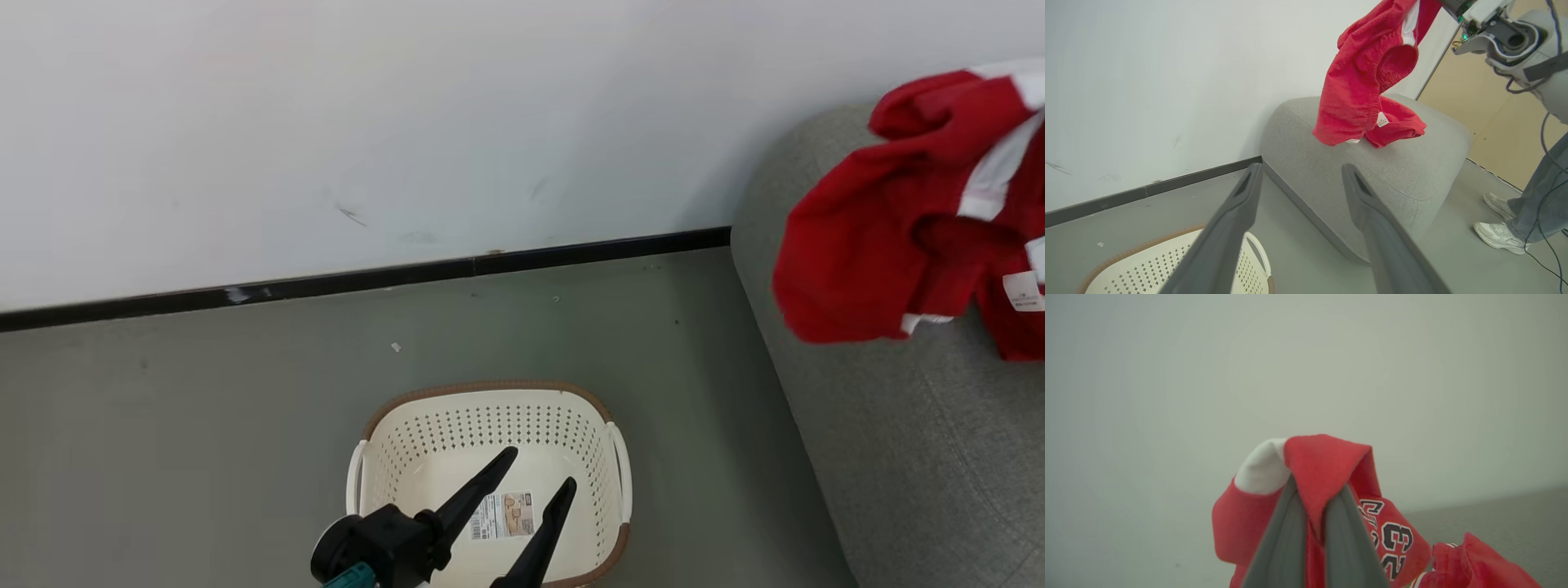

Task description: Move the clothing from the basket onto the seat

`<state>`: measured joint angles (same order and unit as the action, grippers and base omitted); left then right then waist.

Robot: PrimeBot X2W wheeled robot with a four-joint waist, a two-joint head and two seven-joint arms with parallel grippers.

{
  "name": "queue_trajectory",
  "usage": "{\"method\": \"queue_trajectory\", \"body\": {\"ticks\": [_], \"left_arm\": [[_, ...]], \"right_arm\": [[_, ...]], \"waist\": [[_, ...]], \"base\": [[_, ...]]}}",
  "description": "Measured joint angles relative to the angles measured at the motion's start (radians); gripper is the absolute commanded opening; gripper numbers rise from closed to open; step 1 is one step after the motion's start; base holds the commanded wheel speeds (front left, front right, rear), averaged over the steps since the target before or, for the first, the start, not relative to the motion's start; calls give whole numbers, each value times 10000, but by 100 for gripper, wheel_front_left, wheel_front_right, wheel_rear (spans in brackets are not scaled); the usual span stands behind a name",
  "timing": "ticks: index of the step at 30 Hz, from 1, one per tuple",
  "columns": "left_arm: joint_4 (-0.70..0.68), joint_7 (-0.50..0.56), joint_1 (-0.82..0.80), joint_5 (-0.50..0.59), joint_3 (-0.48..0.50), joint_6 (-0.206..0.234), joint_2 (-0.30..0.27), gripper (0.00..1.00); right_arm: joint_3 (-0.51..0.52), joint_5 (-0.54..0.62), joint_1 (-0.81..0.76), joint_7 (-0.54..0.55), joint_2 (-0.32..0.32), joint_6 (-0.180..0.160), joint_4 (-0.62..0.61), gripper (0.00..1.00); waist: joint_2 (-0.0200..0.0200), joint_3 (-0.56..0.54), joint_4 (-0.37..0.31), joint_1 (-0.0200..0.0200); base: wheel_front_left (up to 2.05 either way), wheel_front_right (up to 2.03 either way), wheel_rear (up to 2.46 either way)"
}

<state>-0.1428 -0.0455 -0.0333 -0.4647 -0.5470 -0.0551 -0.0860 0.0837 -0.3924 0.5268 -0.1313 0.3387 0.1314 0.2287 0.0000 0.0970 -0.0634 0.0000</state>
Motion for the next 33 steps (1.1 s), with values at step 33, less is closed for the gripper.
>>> {"method": "queue_trajectory", "body": {"ticks": [33], "left_arm": [[-614,104,-268,320,-307,69,-136,100]], "right_arm": [[5210,1718,7267,1162,2401,-6,3227,0]], "waist": [[0,2596,1325,0]], "base": [[0,0,0]]}}
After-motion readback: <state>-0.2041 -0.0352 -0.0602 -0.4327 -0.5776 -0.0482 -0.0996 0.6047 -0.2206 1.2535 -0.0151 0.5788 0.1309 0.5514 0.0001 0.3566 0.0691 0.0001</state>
